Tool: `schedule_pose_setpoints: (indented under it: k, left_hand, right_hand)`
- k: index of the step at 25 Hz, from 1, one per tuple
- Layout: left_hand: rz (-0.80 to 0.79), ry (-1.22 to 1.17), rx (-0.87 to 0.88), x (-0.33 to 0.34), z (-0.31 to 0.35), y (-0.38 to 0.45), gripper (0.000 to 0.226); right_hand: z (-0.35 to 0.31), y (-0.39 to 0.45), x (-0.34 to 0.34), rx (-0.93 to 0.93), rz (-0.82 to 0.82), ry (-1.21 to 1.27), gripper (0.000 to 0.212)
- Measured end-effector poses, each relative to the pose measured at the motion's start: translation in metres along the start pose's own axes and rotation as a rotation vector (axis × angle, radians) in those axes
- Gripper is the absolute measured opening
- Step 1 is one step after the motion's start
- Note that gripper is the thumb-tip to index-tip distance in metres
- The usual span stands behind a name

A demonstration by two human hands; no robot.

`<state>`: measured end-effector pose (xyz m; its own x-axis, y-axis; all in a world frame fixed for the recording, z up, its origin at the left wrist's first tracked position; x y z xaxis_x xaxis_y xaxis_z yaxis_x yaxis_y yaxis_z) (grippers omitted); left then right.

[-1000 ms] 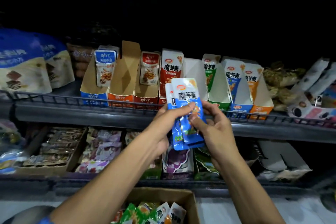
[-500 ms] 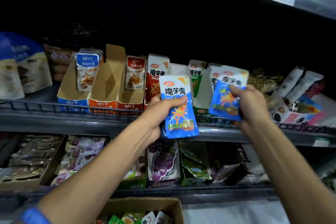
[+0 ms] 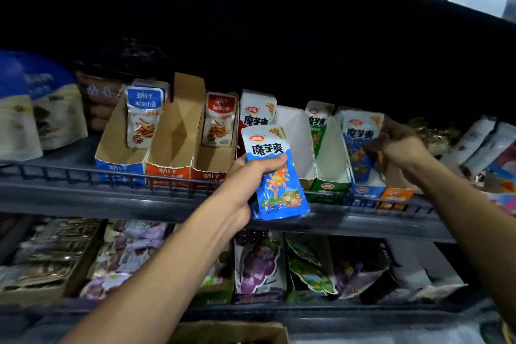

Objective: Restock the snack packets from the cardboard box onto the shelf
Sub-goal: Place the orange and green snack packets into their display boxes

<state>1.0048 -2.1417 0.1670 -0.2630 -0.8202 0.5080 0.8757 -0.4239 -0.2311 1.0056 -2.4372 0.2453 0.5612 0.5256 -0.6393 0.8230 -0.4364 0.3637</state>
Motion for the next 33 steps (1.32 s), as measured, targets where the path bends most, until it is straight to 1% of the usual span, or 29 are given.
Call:
schedule_pose_setpoints:
  k: [2, 3, 5, 6, 7, 9, 10, 11, 13, 14, 16, 18, 20, 22, 23, 24, 25, 26, 27, 28, 29, 30, 31, 32, 33]
  left_hand:
    - [-0.001, 0.009, -0.002, 0.000, 0.000, 0.000, 0.032]
    - [-0.002, 0.013, -0.003, 0.000, 0.000, 0.000, 0.028]
    - [0.001, 0.014, 0.002, 0.000, -0.001, 0.000, 0.022]
    - [0.002, 0.011, 0.006, 0.000, -0.001, 0.000, 0.021]
    - [0.003, 0.010, 0.008, 0.000, 0.000, -0.001, 0.021]
    - [0.002, 0.014, 0.010, 0.000, 0.000, -0.002, 0.024]
    - [0.001, 0.017, 0.013, 0.000, 0.000, -0.001, 0.024]
    - [0.001, 0.015, 0.015, 0.000, -0.001, -0.002, 0.023]
    - [0.002, 0.009, 0.021, 0.001, -0.001, -0.001, 0.023]
    - [0.003, 0.005, 0.025, 0.000, -0.001, -0.001, 0.023]
    - [0.002, 0.004, 0.028, 0.001, -0.002, -0.001, 0.023]
    - [0.002, 0.007, 0.026, 0.001, -0.002, 0.000, 0.025]
    - [0.004, 0.009, 0.028, 0.001, -0.002, 0.000, 0.026]
    - [0.002, 0.014, 0.032, 0.002, -0.001, 0.001, 0.026]
    - [0.000, 0.013, 0.035, 0.002, -0.001, 0.001, 0.025]
    - [-0.005, 0.005, 0.037, 0.003, -0.001, 0.001, 0.024]
    - [-0.012, -0.006, 0.038, 0.005, -0.001, -0.001, 0.022]
    - [-0.015, -0.015, 0.042, 0.006, -0.002, -0.001, 0.020]
    - [-0.013, -0.022, 0.048, 0.008, -0.003, -0.002, 0.019]
    - [-0.013, -0.030, 0.058, 0.010, -0.003, -0.003, 0.019]
    - [-0.017, -0.038, 0.069, 0.013, -0.002, -0.005, 0.021]
    - [-0.023, -0.046, 0.079, 0.016, -0.002, -0.006, 0.023]
    - [-0.030, -0.054, 0.081, 0.019, -0.002, -0.008, 0.026]
    - [-0.035, -0.061, 0.079, 0.021, -0.002, -0.009, 0.027]
    - [-0.040, -0.066, 0.073, 0.022, -0.002, -0.011, 0.026]
  right_hand:
    - [0.003, 0.002, 0.007, -0.076, -0.023, -0.127, 0.037]
    - [0.004, 0.002, 0.008, -0.125, -0.003, -0.135, 0.039]
    - [0.004, 0.003, 0.007, -0.195, 0.041, -0.129, 0.027]
    - [0.006, 0.005, 0.005, -0.210, 0.054, -0.086, 0.019]
    - [0.008, 0.007, 0.003, -0.220, 0.049, -0.022, 0.017]
    - [0.012, 0.006, 0.001, -0.188, 0.010, 0.084, 0.025]
    - [0.014, 0.005, 0.003, -0.175, 0.001, 0.066, 0.026]
    - [0.015, 0.005, 0.005, -0.167, 0.009, 0.001, 0.025]
    - [0.015, 0.003, 0.006, -0.166, 0.084, -0.236, 0.023]
    - [0.012, 0.001, 0.006, -0.188, 0.130, -0.375, 0.026]
    - [0.008, -0.003, 0.004, -0.210, 0.208, -0.565, 0.042]
    - [0.010, -0.007, 0.000, -0.218, 0.259, -0.624, 0.059]
    - [0.017, -0.010, 0.000, -0.172, 0.246, -0.638, 0.067]
    - [0.020, -0.015, -0.001, -0.058, 0.233, -0.571, 0.065]
    - [0.017, -0.020, -0.003, -0.009, 0.257, -0.527, 0.059]
    - [0.008, -0.027, -0.005, -0.007, 0.303, -0.485, 0.051]
    - [-0.008, -0.037, -0.006, -0.065, 0.347, -0.433, 0.040]
    - [-0.026, -0.049, -0.003, -0.151, 0.329, -0.332, 0.029]
    - [-0.044, -0.062, 0.006, -0.215, 0.231, -0.171, 0.021]
    - [-0.061, -0.077, 0.020, -0.222, 0.042, 0.006, 0.019]
    - [-0.076, -0.093, 0.038, -0.188, -0.188, 0.169, 0.025]
    - [-0.088, -0.107, 0.053, -0.138, -0.369, 0.284, 0.037]
    - [-0.098, -0.116, 0.063, -0.109, -0.462, 0.346, 0.049]
    - [-0.103, -0.119, 0.069, -0.101, -0.468, 0.372, 0.060]
    - [-0.106, -0.118, 0.070, -0.098, -0.429, 0.384, 0.070]
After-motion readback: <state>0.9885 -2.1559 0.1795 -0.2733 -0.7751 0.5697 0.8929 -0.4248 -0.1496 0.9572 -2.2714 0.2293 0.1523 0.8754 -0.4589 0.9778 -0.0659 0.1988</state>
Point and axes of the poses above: each hand's wrist, its own y-axis towards the middle knuckle, its own x-axis out of the palm, z = x × y, the point moved 6 cm from there along y, towards the middle knuckle
